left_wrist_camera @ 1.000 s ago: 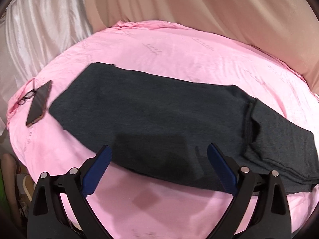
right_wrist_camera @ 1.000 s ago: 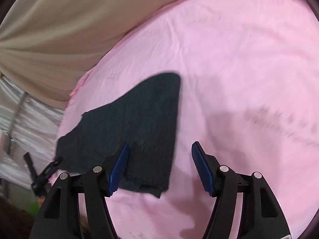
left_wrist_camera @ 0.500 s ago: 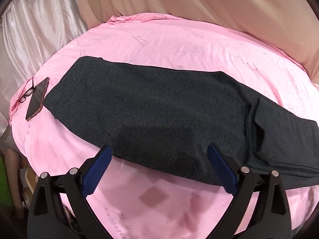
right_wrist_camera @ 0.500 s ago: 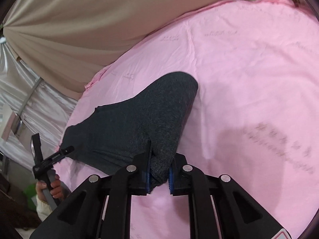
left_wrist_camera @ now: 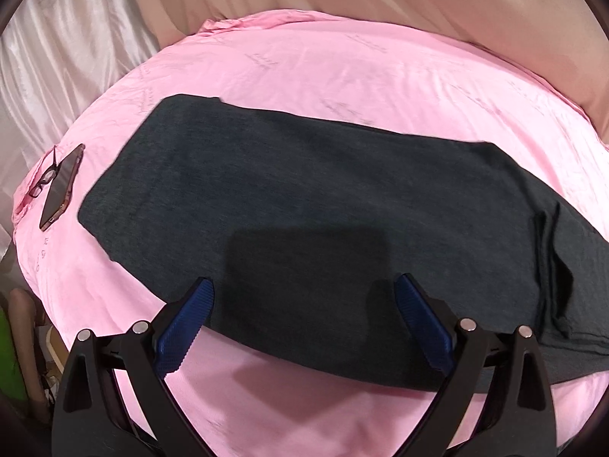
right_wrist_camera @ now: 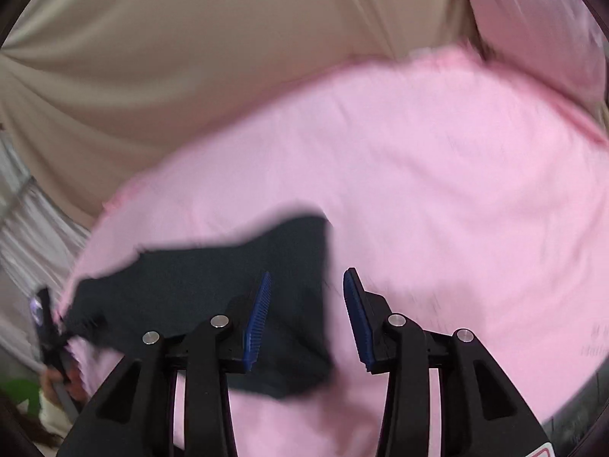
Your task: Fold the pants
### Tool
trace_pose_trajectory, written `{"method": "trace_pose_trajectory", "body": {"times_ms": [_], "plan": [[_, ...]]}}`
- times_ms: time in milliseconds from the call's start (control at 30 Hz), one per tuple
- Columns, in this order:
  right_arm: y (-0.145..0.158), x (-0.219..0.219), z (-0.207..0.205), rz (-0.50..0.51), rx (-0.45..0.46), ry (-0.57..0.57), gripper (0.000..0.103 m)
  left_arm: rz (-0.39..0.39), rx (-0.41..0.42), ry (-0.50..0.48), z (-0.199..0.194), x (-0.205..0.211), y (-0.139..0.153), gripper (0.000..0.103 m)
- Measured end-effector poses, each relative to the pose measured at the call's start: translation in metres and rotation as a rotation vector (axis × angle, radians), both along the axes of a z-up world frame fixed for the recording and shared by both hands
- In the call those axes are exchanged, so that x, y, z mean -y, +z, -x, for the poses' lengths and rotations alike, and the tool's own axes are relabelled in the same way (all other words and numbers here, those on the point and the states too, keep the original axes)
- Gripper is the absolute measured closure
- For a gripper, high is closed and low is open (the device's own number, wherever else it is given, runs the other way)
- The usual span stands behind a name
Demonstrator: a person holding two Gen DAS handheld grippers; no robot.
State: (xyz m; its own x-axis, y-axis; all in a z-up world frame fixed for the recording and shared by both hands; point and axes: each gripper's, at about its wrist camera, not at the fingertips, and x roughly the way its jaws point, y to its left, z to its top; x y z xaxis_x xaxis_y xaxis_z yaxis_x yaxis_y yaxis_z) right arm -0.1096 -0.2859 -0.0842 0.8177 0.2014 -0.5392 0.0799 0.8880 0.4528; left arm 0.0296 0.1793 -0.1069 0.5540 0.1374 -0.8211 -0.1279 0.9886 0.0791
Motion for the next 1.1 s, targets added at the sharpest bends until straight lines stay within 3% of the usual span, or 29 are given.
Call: {"method": "trace_pose_trajectory", "body": {"times_ms": [67, 167, 267, 367, 433, 500, 533, 567, 700, 800, 833, 867, 933, 967, 1000, 1033, 1067, 1100], "plan": [[0.012, -0.047, -0.049, -0.045, -0.003, 0.230, 0.063, 0.011, -0.004, 0.000, -0.003, -0.007, -0.005, 0.008], [-0.001, -0.133, -0.123, -0.068, -0.089, 0.484, 0.063, 0.024, 0.003, -0.015, -0.001, -0.012, -0.007, 0.005], [-0.020, -0.205, -0.183, -0.007, -0.179, 0.622, 0.063, 0.028, 0.010, -0.048, 0.001, -0.016, -0.008, 0.005], [-0.044, -0.247, -0.226, 0.080, -0.267, 0.679, 0.063, 0.048, 0.018, -0.086, 0.003, -0.023, -0.009, 0.005], [-0.059, -0.260, -0.233, 0.114, -0.303, 0.703, 0.063, 0.061, 0.028, -0.113, 0.003, -0.027, -0.009, 0.005], [-0.052, -0.268, -0.222, 0.178, -0.274, 0.732, 0.067, 0.066, 0.033, -0.119, 0.004, -0.031, -0.008, 0.005], [-0.049, -0.272, -0.212, 0.202, -0.267, 0.754, 0.087, 0.070, 0.035, -0.122, 0.004, -0.034, -0.007, 0.005], [-0.045, -0.277, -0.205, 0.223, -0.261, 0.784, 0.102, 0.074, 0.036, -0.122, 0.005, -0.036, -0.005, 0.005], [-0.048, -0.297, -0.200, 0.291, -0.292, 0.854, 0.102, 0.078, 0.038, -0.114, 0.000, -0.039, -0.004, 0.005], [-0.044, -0.282, -0.211, 0.270, -0.272, 0.797, 0.097, 0.062, 0.037, -0.110, -0.001, -0.038, -0.006, 0.005], [-0.039, -0.274, -0.212, 0.238, -0.250, 0.787, 0.091, 0.064, 0.038, -0.112, -0.001, -0.039, -0.005, 0.005], [-0.034, -0.265, -0.215, 0.218, -0.221, 0.765, 0.071, 0.067, 0.041, -0.112, 0.000, -0.040, -0.004, 0.005], [-0.031, -0.256, -0.221, 0.221, -0.197, 0.758, 0.051, 0.069, 0.042, -0.110, -0.001, -0.041, -0.003, 0.005], [-0.036, -0.256, -0.226, 0.221, -0.223, 0.783, 0.051, 0.071, 0.040, -0.107, -0.001, -0.042, -0.003, 0.005], [-0.042, -0.257, -0.230, 0.224, -0.259, 0.805, 0.052, 0.073, 0.038, -0.105, -0.002, -0.042, -0.004, 0.005], [-0.047, -0.264, -0.232, 0.224, -0.288, 0.846, 0.066, 0.071, 0.037, -0.102, -0.003, -0.041, -0.004, 0.005], [-0.052, -0.264, -0.229, 0.240, -0.309, 0.882, 0.093, 0.068, 0.034, -0.100, -0.004, -0.041, -0.005, 0.005], [-0.054, -0.269, -0.226, 0.261, -0.318, 0.904, 0.096, 0.065, 0.033, -0.099, -0.003, -0.040, -0.005, 0.005]]}}
